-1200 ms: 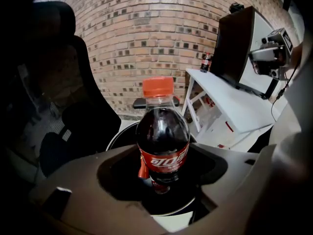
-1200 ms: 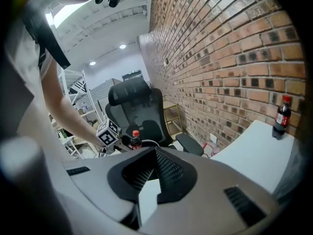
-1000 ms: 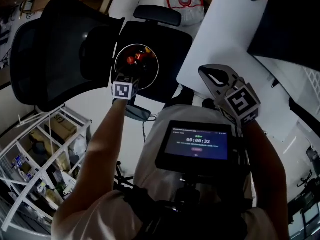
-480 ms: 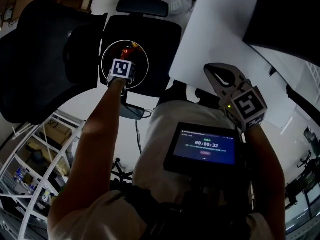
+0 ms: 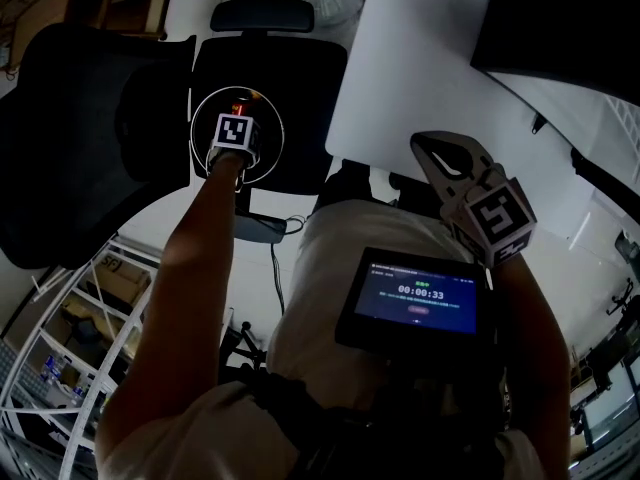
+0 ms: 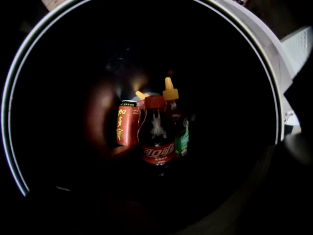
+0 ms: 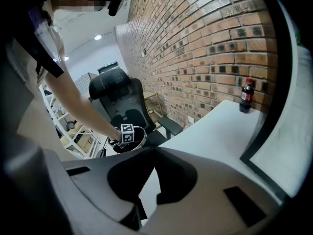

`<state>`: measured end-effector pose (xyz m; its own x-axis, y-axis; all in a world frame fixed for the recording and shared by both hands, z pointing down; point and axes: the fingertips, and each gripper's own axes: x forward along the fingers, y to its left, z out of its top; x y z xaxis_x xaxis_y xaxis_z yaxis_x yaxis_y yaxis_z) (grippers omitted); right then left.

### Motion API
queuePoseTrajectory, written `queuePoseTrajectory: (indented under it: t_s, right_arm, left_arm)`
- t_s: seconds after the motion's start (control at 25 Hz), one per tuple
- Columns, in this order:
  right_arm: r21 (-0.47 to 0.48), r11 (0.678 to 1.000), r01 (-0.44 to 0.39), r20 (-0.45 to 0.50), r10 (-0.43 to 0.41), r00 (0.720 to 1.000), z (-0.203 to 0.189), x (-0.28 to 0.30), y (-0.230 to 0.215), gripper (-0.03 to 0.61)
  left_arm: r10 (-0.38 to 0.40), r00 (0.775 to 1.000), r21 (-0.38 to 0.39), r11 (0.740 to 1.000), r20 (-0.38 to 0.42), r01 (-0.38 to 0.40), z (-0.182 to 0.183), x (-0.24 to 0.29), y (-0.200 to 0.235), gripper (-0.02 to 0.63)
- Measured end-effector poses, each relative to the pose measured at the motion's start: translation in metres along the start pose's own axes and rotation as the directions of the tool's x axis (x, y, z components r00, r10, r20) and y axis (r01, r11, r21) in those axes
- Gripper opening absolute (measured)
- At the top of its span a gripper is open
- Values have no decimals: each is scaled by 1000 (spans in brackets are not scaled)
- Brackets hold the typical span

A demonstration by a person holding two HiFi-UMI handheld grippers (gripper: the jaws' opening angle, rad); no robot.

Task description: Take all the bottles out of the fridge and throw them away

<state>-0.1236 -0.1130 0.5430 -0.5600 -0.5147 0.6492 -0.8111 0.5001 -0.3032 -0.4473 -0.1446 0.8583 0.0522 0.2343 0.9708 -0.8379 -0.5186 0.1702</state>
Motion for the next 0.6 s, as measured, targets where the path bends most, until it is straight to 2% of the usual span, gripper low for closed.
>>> queuePoseTrajectory:
  t_s: [0.16,0.32,0.36,0.48,0.56,0.6]
  right_arm:
    - [8,1000,11,25,-11,1000,1,1,-5,0]
    - [4,1000,9,64,-10,998,1,3,-6,0]
    - [1,1000,13,84,-13,996,1,2,-6,0]
    - [-19,999,39,136,-36,990,3,-12,-8,0]
    - [-18,998,57,160,-53,986,5,-26,-7,0]
    - [-13,998,63,172,-60,983,4,-33,-6,0]
  left_arm:
    - [26,997,-42,999,70,-23,8,-13,10,327]
    - [81,982,-62,995,168,-72,12,-32,13,316]
    - [98,974,-69,994,204,-86,11,-41,13,215]
    - [154,925,-57,988,347,-143,15,-82,5,48]
    - [152,884,-46,988,442,-147,17,-111,-5,3]
    - [139,863,-47,990,486,-133,18,-123,-12,2]
